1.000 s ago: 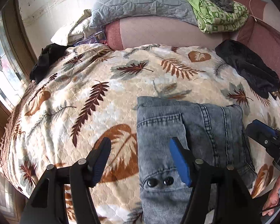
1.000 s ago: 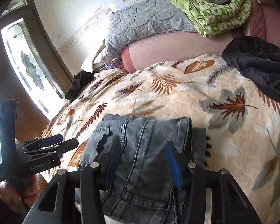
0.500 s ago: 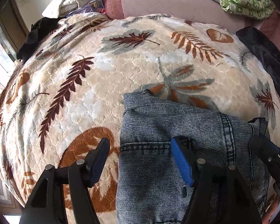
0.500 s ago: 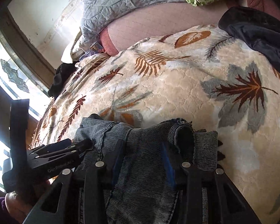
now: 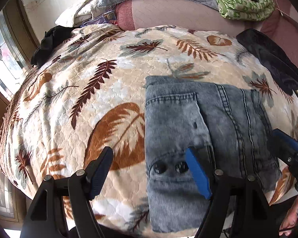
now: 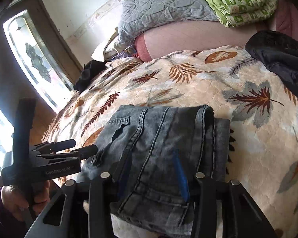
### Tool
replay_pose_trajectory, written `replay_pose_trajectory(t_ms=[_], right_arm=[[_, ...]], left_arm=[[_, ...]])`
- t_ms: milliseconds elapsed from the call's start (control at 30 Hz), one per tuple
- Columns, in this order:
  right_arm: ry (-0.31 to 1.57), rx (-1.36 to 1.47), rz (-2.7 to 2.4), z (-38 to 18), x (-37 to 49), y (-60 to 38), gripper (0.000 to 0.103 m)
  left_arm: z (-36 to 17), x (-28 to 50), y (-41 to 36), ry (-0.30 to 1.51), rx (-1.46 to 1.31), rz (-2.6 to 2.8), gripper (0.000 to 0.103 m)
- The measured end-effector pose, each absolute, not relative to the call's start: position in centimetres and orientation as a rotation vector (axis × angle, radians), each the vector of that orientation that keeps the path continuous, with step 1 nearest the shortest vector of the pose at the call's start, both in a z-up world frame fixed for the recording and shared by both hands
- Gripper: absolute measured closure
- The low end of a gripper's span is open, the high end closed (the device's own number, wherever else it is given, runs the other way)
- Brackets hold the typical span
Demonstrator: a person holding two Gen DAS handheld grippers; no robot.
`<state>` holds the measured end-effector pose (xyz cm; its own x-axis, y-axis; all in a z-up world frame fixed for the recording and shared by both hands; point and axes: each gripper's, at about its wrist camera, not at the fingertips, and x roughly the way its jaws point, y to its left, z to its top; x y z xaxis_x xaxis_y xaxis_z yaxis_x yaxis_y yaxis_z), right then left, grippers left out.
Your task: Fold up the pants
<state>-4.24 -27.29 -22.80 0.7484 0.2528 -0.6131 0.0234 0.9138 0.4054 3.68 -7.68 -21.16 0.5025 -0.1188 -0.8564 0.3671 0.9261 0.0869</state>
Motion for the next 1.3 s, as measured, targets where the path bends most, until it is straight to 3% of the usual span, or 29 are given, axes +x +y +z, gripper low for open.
replay_pose_trajectory(t_ms=[133,200,300,500,567,633,800,933,1300], right_arm=[[0.869,0.41,0.102,-26.3,-5.1,-26.0,0.056],[0.861,0.375,0.099,-26.6,-5.4,-25.7,0.057],[0.846,0.385,0.099,-25.7,-6.1,-26.2,0.057],[0.676,0.397,0.055,-21.9,-9.6,-27.3,0.056],[0.601,0.389,0.054,-20.1,-11.0,-27.4,0.038],[0.52,0.382,0.03,-18.6,-12.6,-27.6,0.033],[0.428,0.314,0.02,-15.5,-14.5,-27.3,0.032],[0.377,0.325,0.022,-15.3,-15.0,-27.7,0.025],[0.456,0.419,0.038,-18.4,-13.3,-29.3,0.025]], left_arm=[[-23.1,1.7,-7.2,1.06,0.273,-0.305,0.023],[-24.2,1.7,-6.7,1.069,0.231,-0.266,0.016],[-23.4,2.2,-5.8,1.117,0.173,-0.262,0.016],[-16.8,-0.4,-4.8,0.877,0.174,-0.223,0.016],[-14.4,-1.4,-4.6,0.793,0.16,-0.191,0.016],[-12.3,-2.0,-4.5,0.739,0.154,-0.166,0.016],[-9.0,-3.4,-4.9,0.624,0.209,-0.101,0.015],[-8.0,-4.5,-5.2,0.582,0.234,-0.123,0.014],[-10.1,-3.8,-6.7,0.648,0.254,-0.163,0.014]])
